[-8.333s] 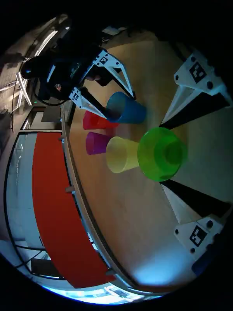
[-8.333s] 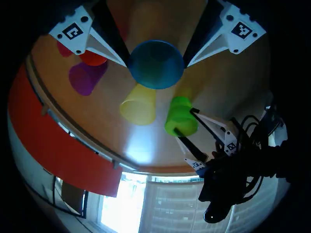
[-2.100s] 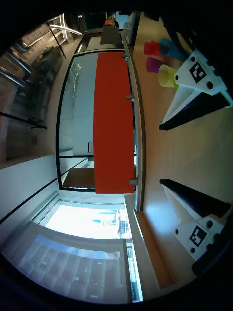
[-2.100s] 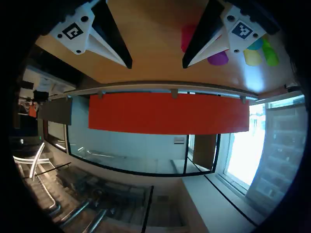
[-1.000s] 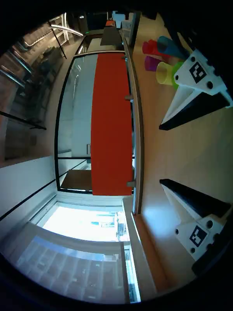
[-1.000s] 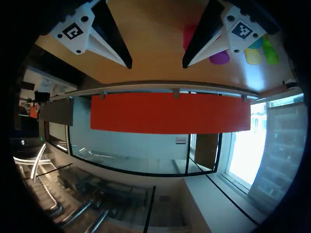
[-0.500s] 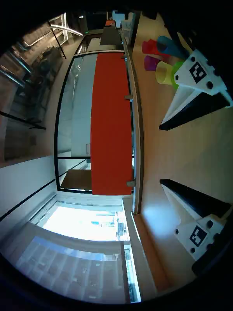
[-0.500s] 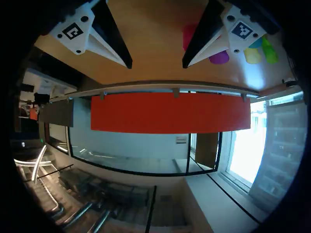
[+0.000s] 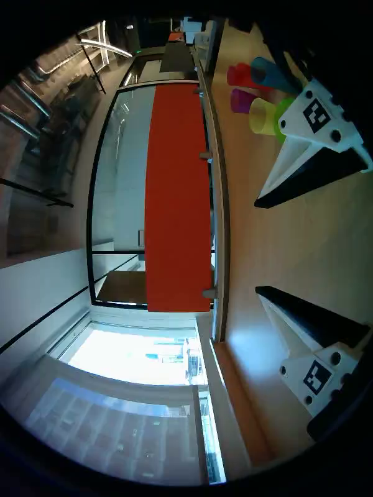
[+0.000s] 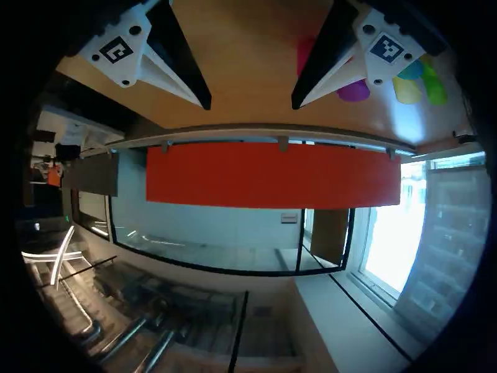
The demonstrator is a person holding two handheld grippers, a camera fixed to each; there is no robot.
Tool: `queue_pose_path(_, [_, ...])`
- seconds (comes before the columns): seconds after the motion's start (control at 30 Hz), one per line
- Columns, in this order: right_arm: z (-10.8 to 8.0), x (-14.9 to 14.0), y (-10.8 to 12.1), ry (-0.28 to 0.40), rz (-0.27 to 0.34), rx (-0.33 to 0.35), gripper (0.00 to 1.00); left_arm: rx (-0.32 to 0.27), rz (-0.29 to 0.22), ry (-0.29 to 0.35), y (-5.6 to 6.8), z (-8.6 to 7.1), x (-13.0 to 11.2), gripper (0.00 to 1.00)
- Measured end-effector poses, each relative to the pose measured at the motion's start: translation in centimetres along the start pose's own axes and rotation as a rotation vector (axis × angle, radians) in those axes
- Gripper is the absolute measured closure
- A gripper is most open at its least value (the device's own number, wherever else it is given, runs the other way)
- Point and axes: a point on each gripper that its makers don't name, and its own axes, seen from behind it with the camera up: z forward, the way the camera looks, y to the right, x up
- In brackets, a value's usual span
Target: Pour water
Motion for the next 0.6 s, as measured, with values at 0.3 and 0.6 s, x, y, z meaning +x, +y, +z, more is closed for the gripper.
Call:
queue_pose_path(0.3, [-0.1,-1.3,0.5,0.038,0.033,0.009,0.00,0.000,0.000,0.000,0.0,0.0,0.0,0.07])
queue_pose_path(0.6, [-0.1,-2.6,-0.7,0.047,0.023,0.029,0.00,0.000,0.000,0.000,0.0,0.0,0.0,0.07])
